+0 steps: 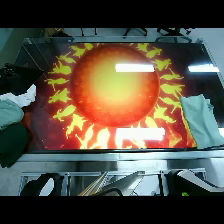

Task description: Fold the shirts.

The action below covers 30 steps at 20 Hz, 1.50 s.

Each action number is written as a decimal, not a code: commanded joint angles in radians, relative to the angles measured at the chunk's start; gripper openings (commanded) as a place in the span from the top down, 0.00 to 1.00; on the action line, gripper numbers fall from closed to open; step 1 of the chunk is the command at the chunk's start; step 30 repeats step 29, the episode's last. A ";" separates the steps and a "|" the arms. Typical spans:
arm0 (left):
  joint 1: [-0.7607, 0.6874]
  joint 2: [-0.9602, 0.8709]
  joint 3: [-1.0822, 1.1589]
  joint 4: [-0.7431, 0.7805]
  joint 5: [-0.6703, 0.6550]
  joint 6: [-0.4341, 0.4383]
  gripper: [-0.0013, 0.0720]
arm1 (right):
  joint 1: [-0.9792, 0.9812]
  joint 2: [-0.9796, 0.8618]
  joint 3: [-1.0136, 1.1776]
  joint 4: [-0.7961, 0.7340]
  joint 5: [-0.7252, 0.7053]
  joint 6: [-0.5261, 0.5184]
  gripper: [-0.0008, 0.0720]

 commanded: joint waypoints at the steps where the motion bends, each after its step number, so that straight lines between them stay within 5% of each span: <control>1: 0.000 -0.042 0.002 -0.002 0.028 0.002 0.96 | 0.093 0.019 0.115 0.331 -0.021 -0.083 0.85; 3: 0.000 -0.067 0.002 0.000 0.029 0.001 0.96 | 0.240 0.027 0.115 0.393 -0.030 -0.113 0.96; 8: 0.000 -0.051 -0.062 0.002 -0.088 -0.033 0.97 | 0.697 0.102 0.006 0.263 -0.059 -0.069 0.96; 15: 0.000 0.311 -0.665 0.001 -0.084 -0.054 0.97 | 1.231 0.264 -0.398 0.109 -0.208 0.098 0.96; 30: 0.000 0.526 -0.859 0.003 -0.074 -0.064 0.96 | 1.287 0.251 -0.402 0.145 -0.188 0.101 0.96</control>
